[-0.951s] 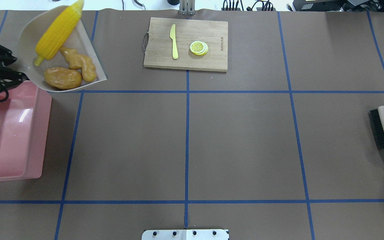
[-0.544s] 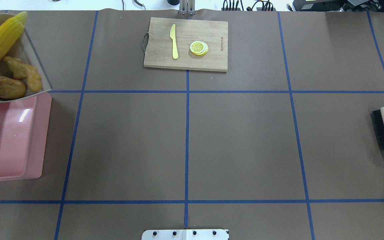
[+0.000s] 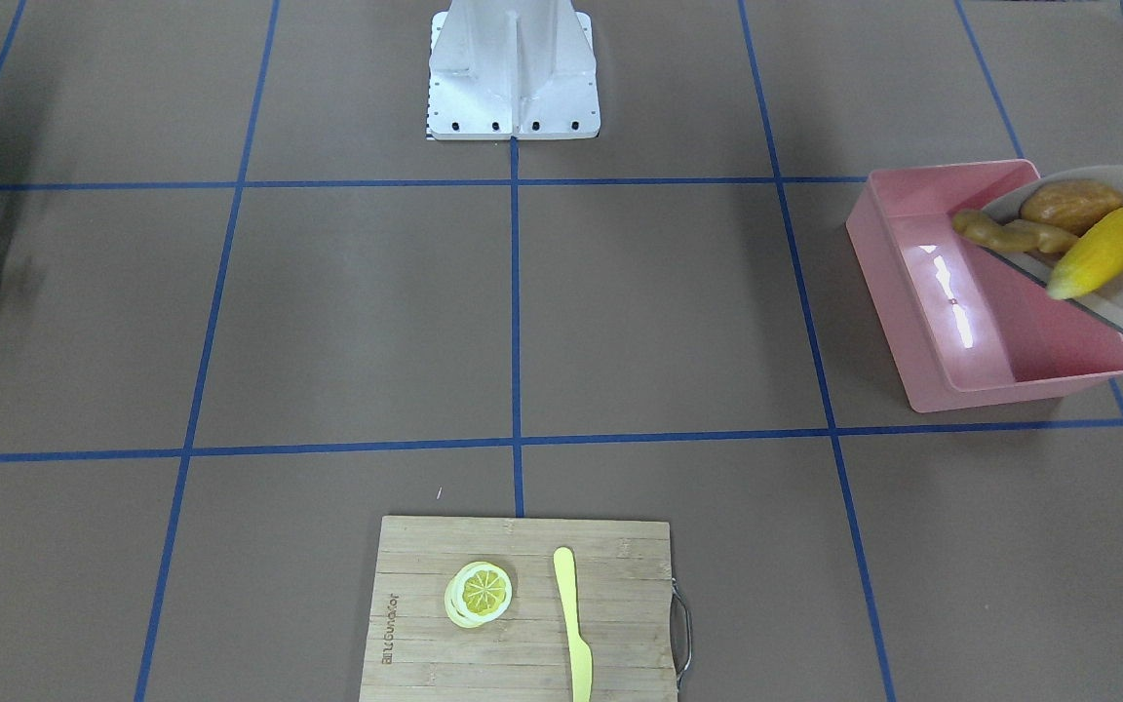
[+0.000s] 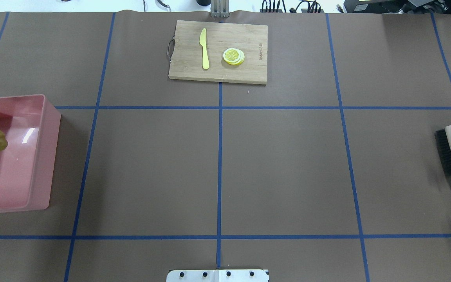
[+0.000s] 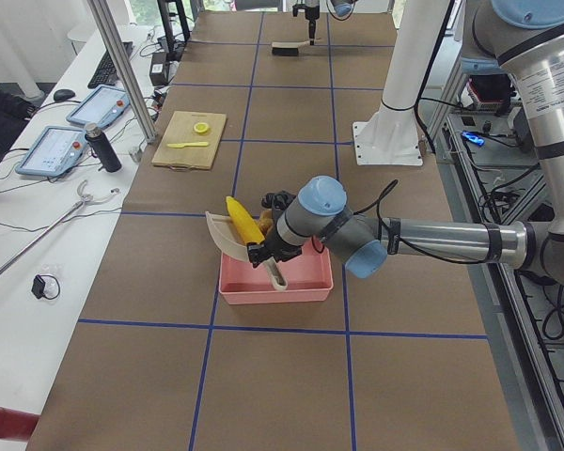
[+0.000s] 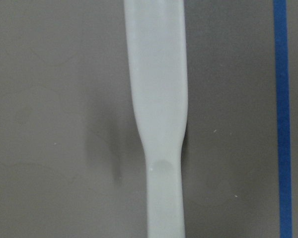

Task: Sweep and dump trash into bin
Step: 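Tilt the dustpan over the pink bin with the left gripper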

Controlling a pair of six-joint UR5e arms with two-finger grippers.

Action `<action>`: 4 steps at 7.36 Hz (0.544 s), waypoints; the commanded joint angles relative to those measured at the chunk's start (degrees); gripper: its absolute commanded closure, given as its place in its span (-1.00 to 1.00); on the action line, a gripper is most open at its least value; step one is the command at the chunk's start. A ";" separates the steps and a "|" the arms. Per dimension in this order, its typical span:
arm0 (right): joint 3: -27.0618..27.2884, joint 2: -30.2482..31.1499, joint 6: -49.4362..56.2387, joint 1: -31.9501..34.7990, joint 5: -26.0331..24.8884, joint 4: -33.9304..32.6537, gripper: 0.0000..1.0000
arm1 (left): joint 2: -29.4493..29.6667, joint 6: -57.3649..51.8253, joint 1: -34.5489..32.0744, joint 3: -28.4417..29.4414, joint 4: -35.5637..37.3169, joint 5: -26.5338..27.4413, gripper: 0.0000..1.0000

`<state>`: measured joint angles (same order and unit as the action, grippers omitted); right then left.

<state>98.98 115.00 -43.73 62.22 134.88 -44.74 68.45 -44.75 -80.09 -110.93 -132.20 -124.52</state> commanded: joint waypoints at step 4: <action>-0.28 -0.91 16.07 9.75 0.92 -5.58 -1.00 | -0.86 -12.99 -1.20 0.36 -3.24 5.51 1.00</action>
<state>98.81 114.33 -34.15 69.24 136.15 -46.73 67.62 -57.25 -81.08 -110.35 -135.25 -119.22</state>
